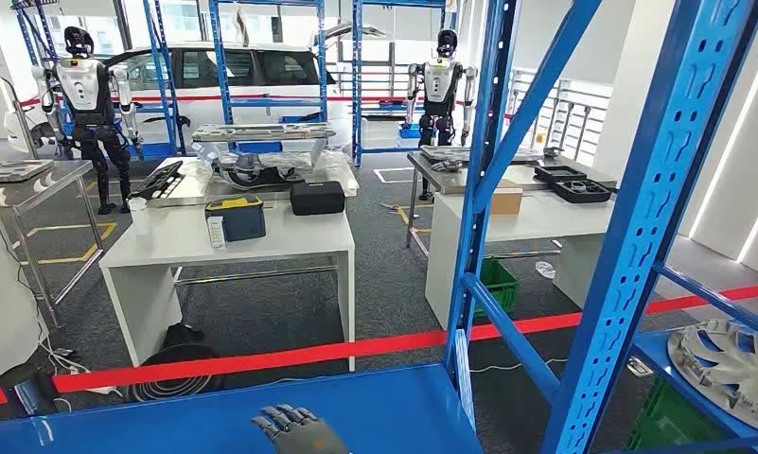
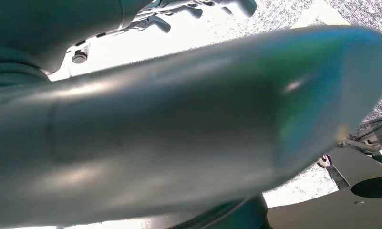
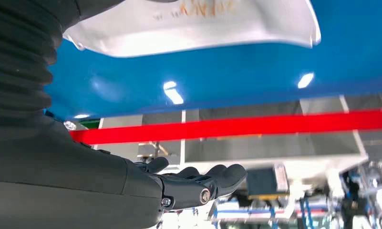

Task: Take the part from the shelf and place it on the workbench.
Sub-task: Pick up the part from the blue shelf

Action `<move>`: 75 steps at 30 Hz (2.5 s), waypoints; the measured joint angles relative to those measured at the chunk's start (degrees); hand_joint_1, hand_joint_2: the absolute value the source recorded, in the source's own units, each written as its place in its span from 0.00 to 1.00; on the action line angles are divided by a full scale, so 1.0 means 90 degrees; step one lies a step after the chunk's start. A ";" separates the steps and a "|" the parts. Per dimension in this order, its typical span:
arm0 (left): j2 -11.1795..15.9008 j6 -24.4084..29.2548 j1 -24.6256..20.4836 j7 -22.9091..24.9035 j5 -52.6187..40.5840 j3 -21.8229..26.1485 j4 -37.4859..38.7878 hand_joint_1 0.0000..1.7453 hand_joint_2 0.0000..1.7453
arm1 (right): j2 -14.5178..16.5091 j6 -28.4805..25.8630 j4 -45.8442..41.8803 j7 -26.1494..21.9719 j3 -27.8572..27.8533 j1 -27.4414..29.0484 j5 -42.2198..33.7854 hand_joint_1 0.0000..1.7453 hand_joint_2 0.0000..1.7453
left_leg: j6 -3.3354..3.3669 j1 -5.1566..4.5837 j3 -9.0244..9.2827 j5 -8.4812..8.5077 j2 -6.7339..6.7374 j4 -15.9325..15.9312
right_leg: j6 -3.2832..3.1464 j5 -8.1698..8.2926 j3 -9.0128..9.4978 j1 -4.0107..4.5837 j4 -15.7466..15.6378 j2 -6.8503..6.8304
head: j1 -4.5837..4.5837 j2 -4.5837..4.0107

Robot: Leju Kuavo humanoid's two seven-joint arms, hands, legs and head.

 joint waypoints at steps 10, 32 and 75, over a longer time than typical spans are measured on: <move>0.0000 0.0069 0.0000 0.0000 0.0001 0.0000 0.0000 0.00 0.00 | -0.0142 0.0545 -0.0118 0.0375 0.0437 -0.0091 -0.0047 0.00 1.00 | -0.0002 0.0003 0.0020 -0.0004 0.0002 -0.0027 | 0.0083 -0.0018 0.0000 0.0014 -0.0001 -0.0001 | -0.0001 0.0000; -0.0024 0.0198 -0.0021 0.0025 -0.0027 0.0000 0.0000 0.00 0.00 | -0.0615 0.1099 0.0420 0.1168 0.1472 -0.0143 0.0667 1.00 1.00 | -0.0025 0.0006 0.0044 0.0002 0.0003 -0.0054 | 0.0063 -0.0030 0.0000 0.0019 0.0010 -0.0003 | -0.0001 0.0000; -0.0054 -0.0021 -0.0104 -0.0098 0.0015 0.0051 0.0000 0.00 1.00 | -0.0940 0.0705 0.0485 0.1072 0.1401 0.0029 0.0893 1.00 1.00 | -0.0025 0.0006 0.0065 0.0002 0.0011 -0.0054 | 0.0063 -0.0030 0.0019 0.0018 0.0009 -0.0002 | -0.0001 0.0000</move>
